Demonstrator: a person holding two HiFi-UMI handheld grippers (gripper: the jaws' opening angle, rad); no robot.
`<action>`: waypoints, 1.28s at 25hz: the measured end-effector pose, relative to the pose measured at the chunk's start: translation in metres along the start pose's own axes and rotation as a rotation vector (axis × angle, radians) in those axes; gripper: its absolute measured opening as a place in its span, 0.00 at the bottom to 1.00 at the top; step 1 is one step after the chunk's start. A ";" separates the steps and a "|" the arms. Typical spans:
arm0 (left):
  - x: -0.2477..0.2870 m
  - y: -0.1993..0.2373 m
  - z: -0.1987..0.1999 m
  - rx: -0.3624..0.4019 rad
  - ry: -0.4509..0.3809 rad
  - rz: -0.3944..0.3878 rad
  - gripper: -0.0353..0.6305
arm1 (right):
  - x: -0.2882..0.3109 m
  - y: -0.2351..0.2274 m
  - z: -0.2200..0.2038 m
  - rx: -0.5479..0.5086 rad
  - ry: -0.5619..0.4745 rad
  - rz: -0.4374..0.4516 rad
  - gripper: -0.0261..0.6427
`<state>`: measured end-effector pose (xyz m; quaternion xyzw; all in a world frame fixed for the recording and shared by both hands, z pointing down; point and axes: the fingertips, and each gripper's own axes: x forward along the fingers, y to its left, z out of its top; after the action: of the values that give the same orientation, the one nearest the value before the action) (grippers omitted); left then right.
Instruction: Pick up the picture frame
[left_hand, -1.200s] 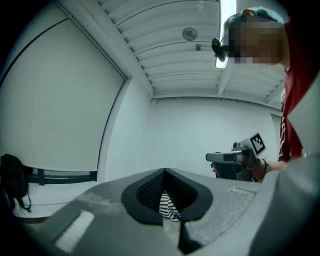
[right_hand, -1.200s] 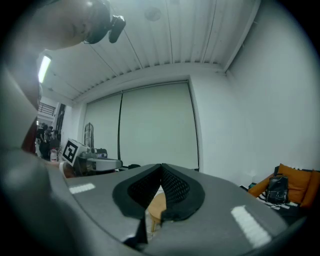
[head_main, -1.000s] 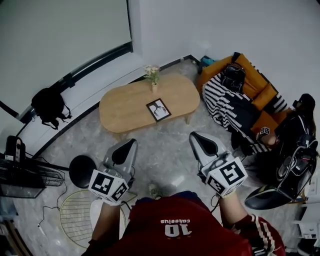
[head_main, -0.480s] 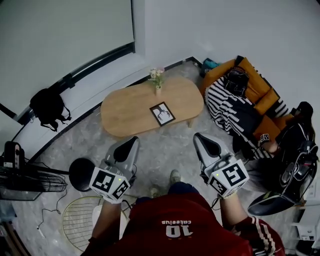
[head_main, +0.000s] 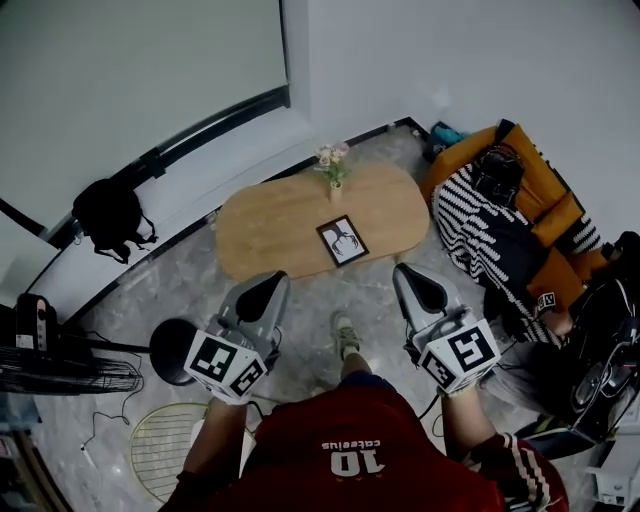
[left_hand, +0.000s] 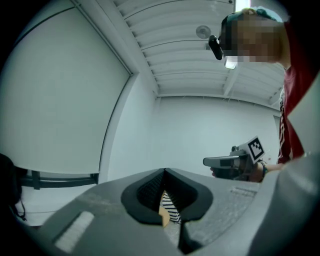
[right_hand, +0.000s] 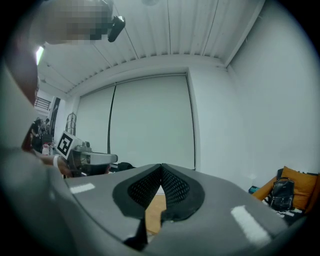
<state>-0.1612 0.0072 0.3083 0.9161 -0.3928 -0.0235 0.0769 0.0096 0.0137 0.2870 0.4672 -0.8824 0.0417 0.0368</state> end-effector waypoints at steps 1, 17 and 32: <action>0.008 0.004 0.001 0.007 0.002 0.002 0.06 | 0.008 -0.008 0.000 0.000 -0.004 0.002 0.03; 0.117 0.062 0.002 0.055 0.009 0.005 0.06 | 0.108 -0.090 -0.010 -0.049 -0.018 0.033 0.11; 0.151 0.077 -0.020 0.047 0.034 -0.011 0.06 | 0.123 -0.130 -0.038 -0.010 -0.015 -0.024 0.29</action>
<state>-0.1104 -0.1522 0.3426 0.9200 -0.3870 0.0009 0.0617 0.0490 -0.1562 0.3426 0.4780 -0.8771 0.0330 0.0329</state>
